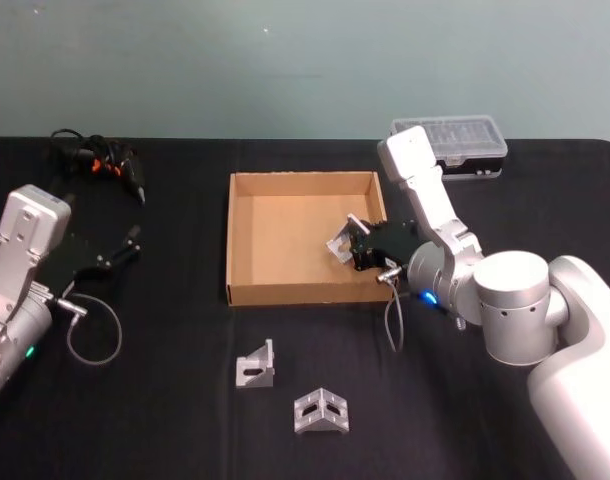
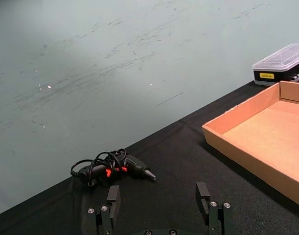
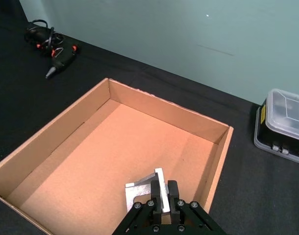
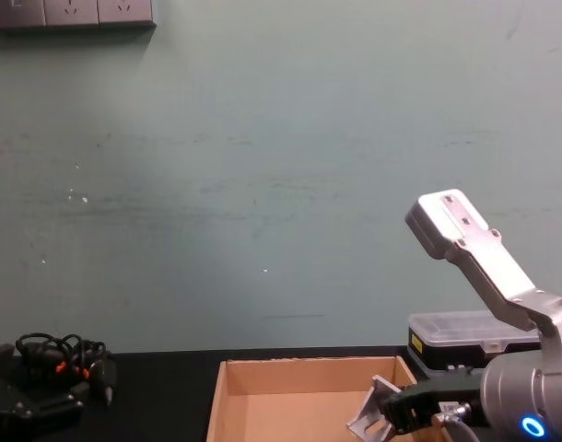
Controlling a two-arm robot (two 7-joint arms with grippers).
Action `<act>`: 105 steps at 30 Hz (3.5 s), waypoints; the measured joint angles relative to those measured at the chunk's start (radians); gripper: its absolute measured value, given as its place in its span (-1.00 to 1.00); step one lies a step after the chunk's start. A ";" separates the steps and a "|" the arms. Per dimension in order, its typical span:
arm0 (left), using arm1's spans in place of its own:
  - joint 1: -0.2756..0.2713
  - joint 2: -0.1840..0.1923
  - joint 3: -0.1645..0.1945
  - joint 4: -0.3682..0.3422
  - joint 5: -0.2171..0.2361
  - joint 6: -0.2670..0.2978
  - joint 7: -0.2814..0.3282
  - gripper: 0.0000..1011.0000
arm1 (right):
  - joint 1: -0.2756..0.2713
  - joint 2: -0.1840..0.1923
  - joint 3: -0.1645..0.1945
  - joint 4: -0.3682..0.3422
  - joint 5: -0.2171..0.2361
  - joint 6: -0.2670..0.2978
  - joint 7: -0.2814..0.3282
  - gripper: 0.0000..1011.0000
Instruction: Use one hand to pick up the angle iron from the table and place it into the box.
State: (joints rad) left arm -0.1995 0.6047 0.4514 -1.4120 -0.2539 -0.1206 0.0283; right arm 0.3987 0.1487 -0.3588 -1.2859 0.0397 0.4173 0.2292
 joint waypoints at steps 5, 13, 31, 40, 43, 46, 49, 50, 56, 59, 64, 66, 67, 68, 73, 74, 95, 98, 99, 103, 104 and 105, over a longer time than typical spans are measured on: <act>0.000 0.000 0.000 0.000 0.000 0.000 0.000 1.00 | -0.007 -0.005 0.013 0.000 -0.007 0.006 0.001 -0.81; 0.000 0.000 0.000 0.000 0.000 0.000 0.000 1.00 | -0.011 -0.012 0.027 -0.002 -0.023 0.023 0.005 -0.81; 0.000 0.000 0.000 0.000 0.000 0.000 0.000 1.00 | -0.021 -0.028 0.056 -0.009 -0.042 0.036 0.022 -0.25; 0.000 0.000 0.000 0.000 0.000 0.000 0.000 1.00 | -0.021 -0.032 0.063 -0.007 -0.045 0.023 0.025 0.26; 0.000 0.000 0.000 0.000 0.000 0.000 0.000 1.00 | -0.024 -0.033 0.067 -0.010 -0.046 0.016 0.025 0.51; 0.000 0.000 0.000 0.000 0.000 0.000 0.000 1.00 | -0.028 -0.033 0.073 -0.020 -0.045 0.011 0.025 0.69; 0.000 0.000 0.000 0.000 0.000 0.000 0.000 1.00 | -0.032 -0.032 0.076 -0.032 -0.043 0.009 0.026 0.83; 0.000 0.000 0.000 0.000 0.000 0.000 0.000 1.00 | -0.036 -0.030 0.079 -0.042 -0.039 0.007 0.029 0.88; 0.000 0.000 0.000 0.000 0.000 0.000 0.000 1.00 | -0.062 -0.011 0.095 -0.107 -0.015 -0.002 0.047 0.99; 0.000 0.000 0.000 0.000 0.000 0.000 0.000 1.00 | -0.081 0.009 0.105 -0.157 0.002 -0.010 0.062 0.99; 0.000 0.000 0.000 0.000 0.000 0.000 0.000 1.00 | -0.123 0.052 0.121 -0.258 0.035 -0.022 0.094 0.99; 0.000 0.000 0.000 0.000 0.000 0.000 0.000 1.00 | -0.151 0.082 0.131 -0.317 0.055 -0.030 0.118 0.99; 0.000 0.000 0.000 0.000 0.000 0.000 0.000 1.00 | -0.158 0.089 0.134 -0.333 0.061 -0.030 0.124 0.99; 0.000 0.000 0.000 0.000 0.000 0.000 0.000 1.00 | -0.167 0.100 0.138 -0.352 0.068 -0.032 0.133 0.99; 0.000 0.000 0.000 0.000 0.000 0.000 0.000 1.00 | -0.229 0.179 0.168 -0.466 0.116 -0.044 0.199 0.99; 0.000 0.000 0.000 0.000 0.000 0.000 0.000 1.00 | -0.238 0.189 0.172 -0.479 0.123 -0.045 0.207 0.99; 0.000 0.000 0.000 0.000 0.000 0.000 0.000 1.00 | -0.330 0.447 0.098 -0.527 0.226 -0.161 0.529 0.99; 0.000 0.000 0.000 0.000 0.000 0.000 0.000 1.00 | -0.300 0.464 0.060 -0.500 0.228 -0.164 0.575 0.99; 0.000 0.000 0.000 0.000 0.000 0.000 0.000 1.00 | -0.293 0.467 0.050 -0.494 0.228 -0.164 0.585 0.99; 0.000 0.000 0.000 0.000 0.000 0.000 0.000 1.00 | -0.262 0.479 0.010 -0.465 0.229 -0.164 0.626 0.99; 0.000 0.000 0.000 0.000 0.000 0.000 0.000 1.00 | -0.248 0.483 -0.005 -0.454 0.228 -0.164 0.638 0.99; 0.000 0.000 0.000 0.000 0.000 0.000 0.000 1.00 | -0.242 0.484 -0.013 -0.448 0.227 -0.164 0.645 0.99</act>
State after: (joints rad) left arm -0.1995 0.6047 0.4514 -1.4120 -0.2539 -0.1205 0.0283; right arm 0.1567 0.6330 -0.3713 -1.7340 0.2671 0.2529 0.8737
